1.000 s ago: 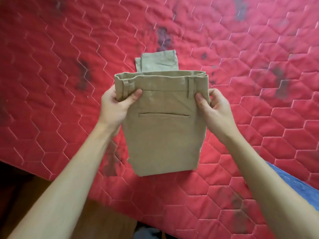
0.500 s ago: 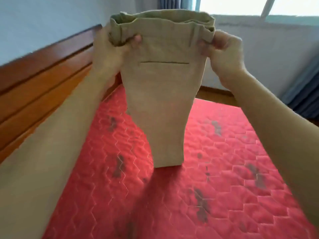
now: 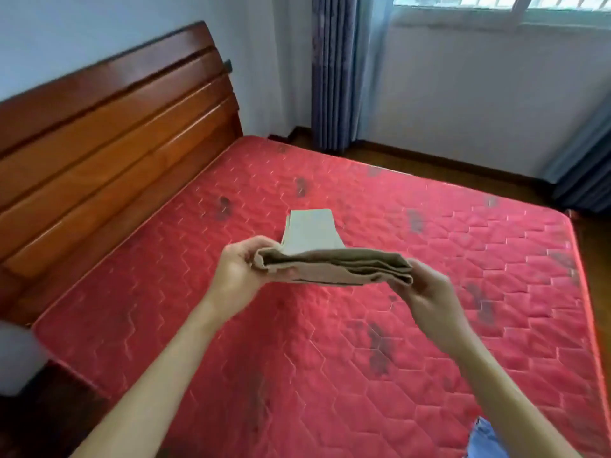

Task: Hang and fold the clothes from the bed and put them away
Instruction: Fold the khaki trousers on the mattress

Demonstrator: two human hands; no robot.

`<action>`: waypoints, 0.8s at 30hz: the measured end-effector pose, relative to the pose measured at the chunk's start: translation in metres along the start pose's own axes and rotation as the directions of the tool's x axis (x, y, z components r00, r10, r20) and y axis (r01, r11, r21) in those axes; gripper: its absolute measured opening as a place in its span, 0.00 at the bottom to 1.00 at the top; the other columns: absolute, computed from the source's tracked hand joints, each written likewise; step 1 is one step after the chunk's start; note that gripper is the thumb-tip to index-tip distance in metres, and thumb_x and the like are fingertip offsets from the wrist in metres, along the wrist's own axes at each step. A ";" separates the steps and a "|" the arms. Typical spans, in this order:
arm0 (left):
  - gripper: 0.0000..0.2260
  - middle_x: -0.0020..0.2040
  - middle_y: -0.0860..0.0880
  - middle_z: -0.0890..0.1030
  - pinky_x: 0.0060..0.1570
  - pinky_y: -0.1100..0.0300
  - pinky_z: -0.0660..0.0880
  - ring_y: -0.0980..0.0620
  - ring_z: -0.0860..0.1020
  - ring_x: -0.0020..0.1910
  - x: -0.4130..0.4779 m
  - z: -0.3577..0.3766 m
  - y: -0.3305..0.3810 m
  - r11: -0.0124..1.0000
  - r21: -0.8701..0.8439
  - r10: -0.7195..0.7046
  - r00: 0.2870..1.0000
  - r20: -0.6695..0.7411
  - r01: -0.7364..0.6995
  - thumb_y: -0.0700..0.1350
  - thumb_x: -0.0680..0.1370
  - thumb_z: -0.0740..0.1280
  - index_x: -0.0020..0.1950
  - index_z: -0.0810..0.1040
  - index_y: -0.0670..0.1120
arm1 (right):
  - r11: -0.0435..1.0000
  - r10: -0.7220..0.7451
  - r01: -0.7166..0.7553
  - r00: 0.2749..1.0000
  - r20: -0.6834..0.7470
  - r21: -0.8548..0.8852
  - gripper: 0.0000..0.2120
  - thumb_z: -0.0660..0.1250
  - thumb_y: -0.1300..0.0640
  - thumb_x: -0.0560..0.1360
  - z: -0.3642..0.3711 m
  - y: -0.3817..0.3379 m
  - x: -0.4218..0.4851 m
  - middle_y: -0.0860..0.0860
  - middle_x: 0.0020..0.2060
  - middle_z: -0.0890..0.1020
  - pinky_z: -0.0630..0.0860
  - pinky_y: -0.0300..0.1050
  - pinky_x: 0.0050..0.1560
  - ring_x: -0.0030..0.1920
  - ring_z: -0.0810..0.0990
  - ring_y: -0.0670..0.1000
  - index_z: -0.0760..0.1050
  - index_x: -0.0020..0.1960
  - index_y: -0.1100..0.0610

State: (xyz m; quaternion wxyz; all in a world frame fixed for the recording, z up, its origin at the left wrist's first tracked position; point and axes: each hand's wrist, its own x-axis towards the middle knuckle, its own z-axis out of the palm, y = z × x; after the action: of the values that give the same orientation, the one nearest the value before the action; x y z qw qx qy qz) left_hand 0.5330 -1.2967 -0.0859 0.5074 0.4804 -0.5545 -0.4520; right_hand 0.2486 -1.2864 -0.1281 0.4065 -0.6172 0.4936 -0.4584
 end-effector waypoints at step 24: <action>0.09 0.36 0.48 0.78 0.38 0.67 0.76 0.57 0.78 0.37 -0.347 0.071 -0.373 0.402 0.222 -0.905 0.422 -0.055 0.889 0.30 0.67 0.78 0.41 0.79 0.32 | 0.503 0.860 -0.715 0.470 0.198 -0.485 0.19 0.67 0.69 0.73 0.079 0.327 -0.344 0.38 0.44 0.85 0.76 0.34 0.50 0.47 0.81 0.34 0.81 0.50 0.45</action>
State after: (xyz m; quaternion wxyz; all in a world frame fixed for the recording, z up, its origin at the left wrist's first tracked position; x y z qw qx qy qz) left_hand 0.4982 -0.9999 -0.5046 0.1091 0.7375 -0.2741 -0.6074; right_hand 0.2159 -1.0046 -0.5170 0.5563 -0.4538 0.6958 0.0206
